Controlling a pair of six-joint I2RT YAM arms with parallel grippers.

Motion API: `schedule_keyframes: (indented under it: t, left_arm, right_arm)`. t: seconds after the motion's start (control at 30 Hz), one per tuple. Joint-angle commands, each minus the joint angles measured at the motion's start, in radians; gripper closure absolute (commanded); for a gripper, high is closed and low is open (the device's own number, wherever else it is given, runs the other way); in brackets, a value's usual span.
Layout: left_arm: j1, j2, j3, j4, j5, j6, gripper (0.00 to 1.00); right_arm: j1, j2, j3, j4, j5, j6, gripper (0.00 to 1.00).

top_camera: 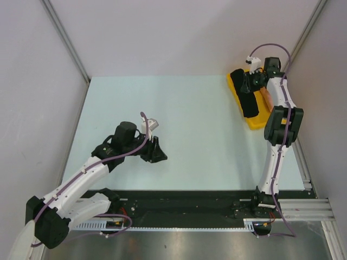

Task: Roll the t-shirts
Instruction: Place the T-shirt in the bin.

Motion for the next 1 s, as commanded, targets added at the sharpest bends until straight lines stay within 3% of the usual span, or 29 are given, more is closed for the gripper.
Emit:
schedule_keyframes:
  t: [0.0, 0.53, 0.97]
  left_arm:
    - [0.012, 0.008, -0.005, 0.023, 0.029, 0.026, 0.53]
    - [0.020, 0.011, -0.006, 0.022, 0.027, 0.027, 0.53]
    - [0.021, 0.009, -0.012, 0.023, 0.029, 0.027, 0.53]
  right_arm:
    - [-0.032, 0.046, 0.071, -0.059, 0.008, -0.042, 1.00]
    - [-0.046, 0.144, 0.120, -0.054, 0.131, -0.071, 1.00]
    - [-0.024, 0.143, 0.146, 0.017, 0.330, -0.135, 1.00]
